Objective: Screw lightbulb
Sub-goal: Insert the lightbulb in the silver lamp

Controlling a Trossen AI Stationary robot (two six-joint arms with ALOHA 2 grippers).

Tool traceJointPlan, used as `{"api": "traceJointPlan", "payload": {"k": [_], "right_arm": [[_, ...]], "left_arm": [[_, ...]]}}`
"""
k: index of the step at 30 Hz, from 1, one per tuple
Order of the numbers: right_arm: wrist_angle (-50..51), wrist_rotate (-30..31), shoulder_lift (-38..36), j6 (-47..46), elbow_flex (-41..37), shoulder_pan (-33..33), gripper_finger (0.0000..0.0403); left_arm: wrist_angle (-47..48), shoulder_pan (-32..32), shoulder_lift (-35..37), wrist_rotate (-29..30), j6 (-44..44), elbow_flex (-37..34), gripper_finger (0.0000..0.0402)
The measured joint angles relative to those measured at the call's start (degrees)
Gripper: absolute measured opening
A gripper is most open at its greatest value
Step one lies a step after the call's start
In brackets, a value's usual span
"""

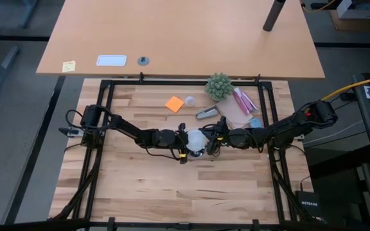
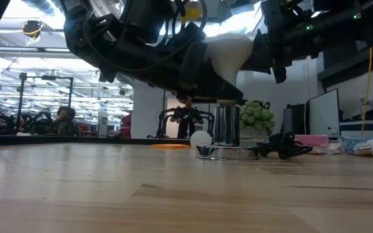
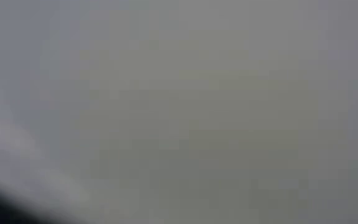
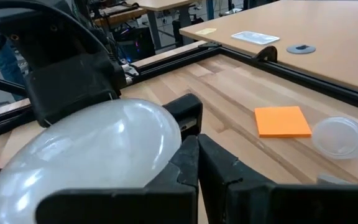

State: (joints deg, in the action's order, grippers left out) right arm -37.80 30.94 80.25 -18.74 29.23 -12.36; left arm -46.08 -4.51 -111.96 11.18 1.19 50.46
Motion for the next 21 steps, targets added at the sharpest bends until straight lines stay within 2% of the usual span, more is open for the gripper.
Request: {"api": "traceJointPlan", "payload": {"k": [11, 16, 21], "right_arm": [[-0.13, 0.54, 0.00, 0.25, 0.00, -0.04, 0.0005], [-1.51, 4.13, -0.76, 2.87, 0.00, -0.11, 0.0005], [-3.47, 4.07, -4.14, 7.15, 0.02, -0.11, 0.0005]], "left_arm": [[3.04, 0.02, 0.11, -0.02, -0.27, 0.13, 0.0148], [3.21, 0.15, 0.11, 0.33, -0.49, 0.11, 0.0148], [3.36, 0.15, 0.11, 0.37, -0.38, 0.11, 0.0148]]}}
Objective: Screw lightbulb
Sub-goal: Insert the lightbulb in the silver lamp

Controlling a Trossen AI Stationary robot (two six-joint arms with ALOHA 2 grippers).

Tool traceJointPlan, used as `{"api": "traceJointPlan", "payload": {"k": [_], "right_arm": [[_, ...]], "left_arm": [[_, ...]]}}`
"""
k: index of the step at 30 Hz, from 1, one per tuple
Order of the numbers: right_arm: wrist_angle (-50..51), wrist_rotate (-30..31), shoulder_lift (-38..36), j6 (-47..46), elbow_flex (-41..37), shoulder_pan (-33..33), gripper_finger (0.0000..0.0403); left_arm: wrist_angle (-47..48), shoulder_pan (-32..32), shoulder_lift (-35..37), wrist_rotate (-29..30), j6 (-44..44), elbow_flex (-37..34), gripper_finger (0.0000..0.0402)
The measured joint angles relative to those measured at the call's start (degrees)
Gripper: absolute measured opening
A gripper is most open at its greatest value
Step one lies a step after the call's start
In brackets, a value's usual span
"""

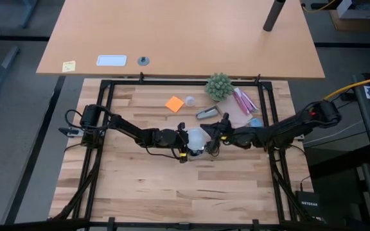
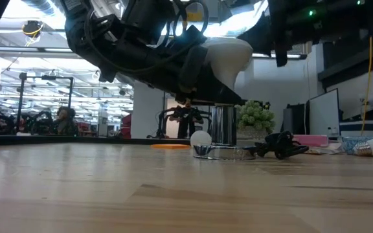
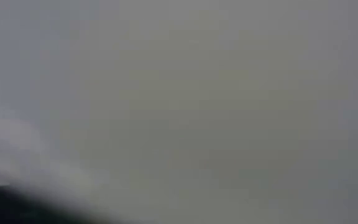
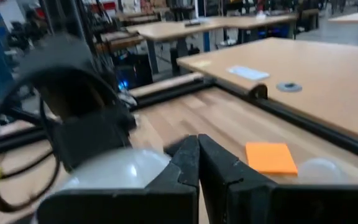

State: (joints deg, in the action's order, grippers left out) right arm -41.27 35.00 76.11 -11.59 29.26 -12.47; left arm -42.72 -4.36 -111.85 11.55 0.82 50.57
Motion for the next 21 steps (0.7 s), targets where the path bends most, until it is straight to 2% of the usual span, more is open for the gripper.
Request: {"api": "traceJointPlan", "payload": {"k": [4, 11, 21], "right_arm": [[0.06, -0.39, -2.26, 0.10, 0.00, 0.02, 0.0005], [0.37, -9.43, -2.44, -2.94, 0.00, 0.02, 0.0005], [5.40, -8.95, -2.39, -4.99, 0.00, 0.07, 0.0005]], "left_arm": [[0.04, -0.02, -0.03, -0.03, -0.02, -0.01, 0.0148], [0.02, -0.02, -0.09, -0.17, -0.09, -0.04, 0.0148], [0.02, -0.04, -0.11, -0.28, -0.20, -0.08, 0.0148]]}}
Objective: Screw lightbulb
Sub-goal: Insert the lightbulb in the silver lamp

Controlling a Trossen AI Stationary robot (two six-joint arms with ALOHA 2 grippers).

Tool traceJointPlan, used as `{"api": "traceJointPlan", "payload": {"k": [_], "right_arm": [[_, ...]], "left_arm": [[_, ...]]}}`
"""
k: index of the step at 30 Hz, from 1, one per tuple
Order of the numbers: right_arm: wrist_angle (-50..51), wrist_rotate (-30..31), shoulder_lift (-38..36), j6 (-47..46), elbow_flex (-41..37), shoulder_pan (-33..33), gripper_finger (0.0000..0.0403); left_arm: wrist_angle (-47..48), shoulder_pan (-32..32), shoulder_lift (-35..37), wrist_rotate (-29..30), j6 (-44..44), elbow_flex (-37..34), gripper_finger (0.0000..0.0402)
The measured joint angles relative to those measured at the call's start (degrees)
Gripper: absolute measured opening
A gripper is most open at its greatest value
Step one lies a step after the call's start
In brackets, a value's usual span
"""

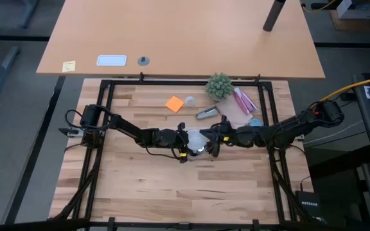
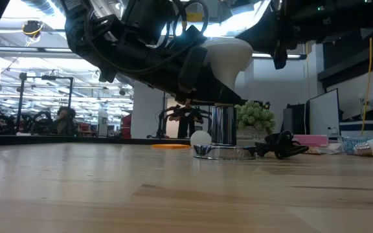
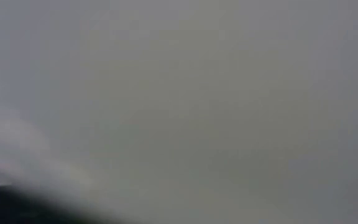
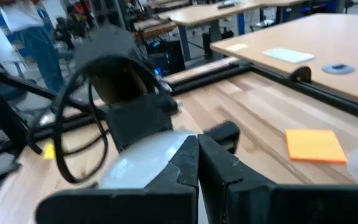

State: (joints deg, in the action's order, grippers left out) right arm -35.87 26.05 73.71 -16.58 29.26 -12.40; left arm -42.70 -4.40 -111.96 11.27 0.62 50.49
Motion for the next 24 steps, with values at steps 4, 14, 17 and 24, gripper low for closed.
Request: {"api": "traceJointPlan", "payload": {"k": [4, 14, 17, 24], "right_arm": [[0.63, 0.17, 0.69, -1.25, 0.00, 0.00, 0.0005], [-1.14, 0.82, 3.19, -2.67, 0.12, 0.00, 0.0005], [-1.06, 0.78, 3.23, -2.68, 0.11, 0.00, 0.0005], [-0.83, 0.51, 3.29, -2.66, 0.11, 0.00, 0.0005]], "left_arm": [[0.00, -0.01, 0.00, -0.09, 0.00, -0.01, 0.0148], [0.04, -0.04, 0.00, -0.04, 0.13, -0.07, 0.0148], [0.04, -0.04, -0.02, -0.05, 0.13, -0.07, 0.0148], [0.12, -0.04, -0.02, -0.09, 1.24, -0.07, 0.0153]]}}
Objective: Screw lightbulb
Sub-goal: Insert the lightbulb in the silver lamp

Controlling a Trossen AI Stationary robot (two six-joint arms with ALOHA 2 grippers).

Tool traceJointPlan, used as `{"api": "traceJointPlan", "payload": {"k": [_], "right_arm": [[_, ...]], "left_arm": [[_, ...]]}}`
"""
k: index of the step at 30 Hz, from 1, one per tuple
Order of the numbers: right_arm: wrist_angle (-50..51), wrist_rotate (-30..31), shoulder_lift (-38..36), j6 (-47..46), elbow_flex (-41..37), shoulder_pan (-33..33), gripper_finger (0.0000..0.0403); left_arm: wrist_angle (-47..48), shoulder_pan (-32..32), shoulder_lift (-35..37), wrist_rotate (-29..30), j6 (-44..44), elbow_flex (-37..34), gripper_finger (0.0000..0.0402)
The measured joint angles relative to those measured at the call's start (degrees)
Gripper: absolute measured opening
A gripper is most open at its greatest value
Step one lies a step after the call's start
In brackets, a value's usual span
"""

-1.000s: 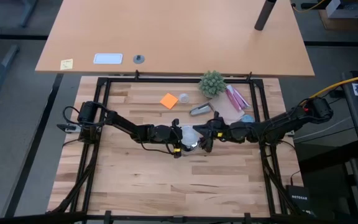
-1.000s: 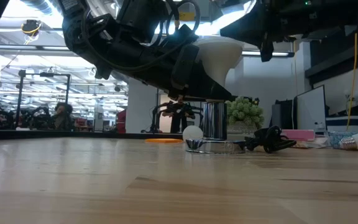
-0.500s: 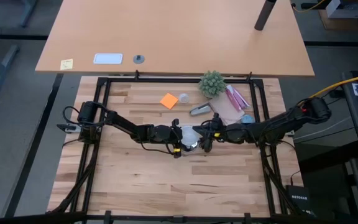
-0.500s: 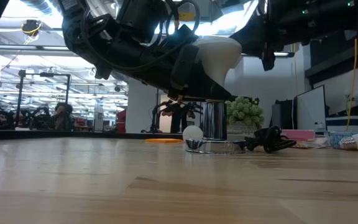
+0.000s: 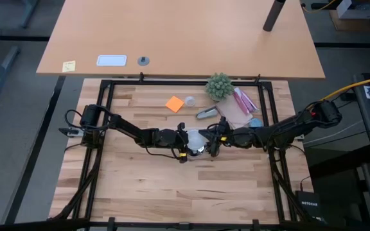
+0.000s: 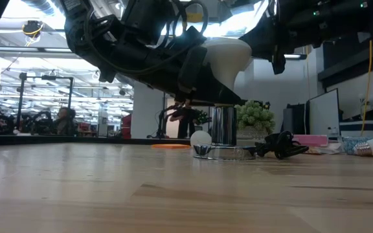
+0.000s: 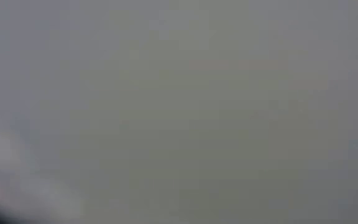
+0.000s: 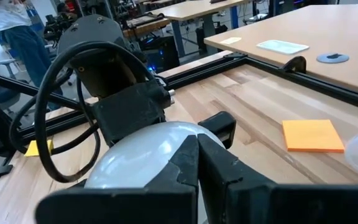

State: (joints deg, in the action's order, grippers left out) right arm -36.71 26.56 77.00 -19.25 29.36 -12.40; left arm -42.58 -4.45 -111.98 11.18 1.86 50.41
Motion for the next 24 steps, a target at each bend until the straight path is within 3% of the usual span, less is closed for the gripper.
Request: {"api": "traceJointPlan", "payload": {"k": [12, 24], "right_arm": [[0.35, 0.11, 0.06, -0.02, -0.04, 0.09, 0.0005], [0.33, -0.19, 0.10, 0.00, -0.04, 0.04, 0.0005]], "left_arm": [[0.40, -0.11, -0.09, -0.10, 0.34, -0.07, 0.0236], [0.72, -0.13, 0.48, -0.09, 1.80, -0.07, 0.0231]]}}
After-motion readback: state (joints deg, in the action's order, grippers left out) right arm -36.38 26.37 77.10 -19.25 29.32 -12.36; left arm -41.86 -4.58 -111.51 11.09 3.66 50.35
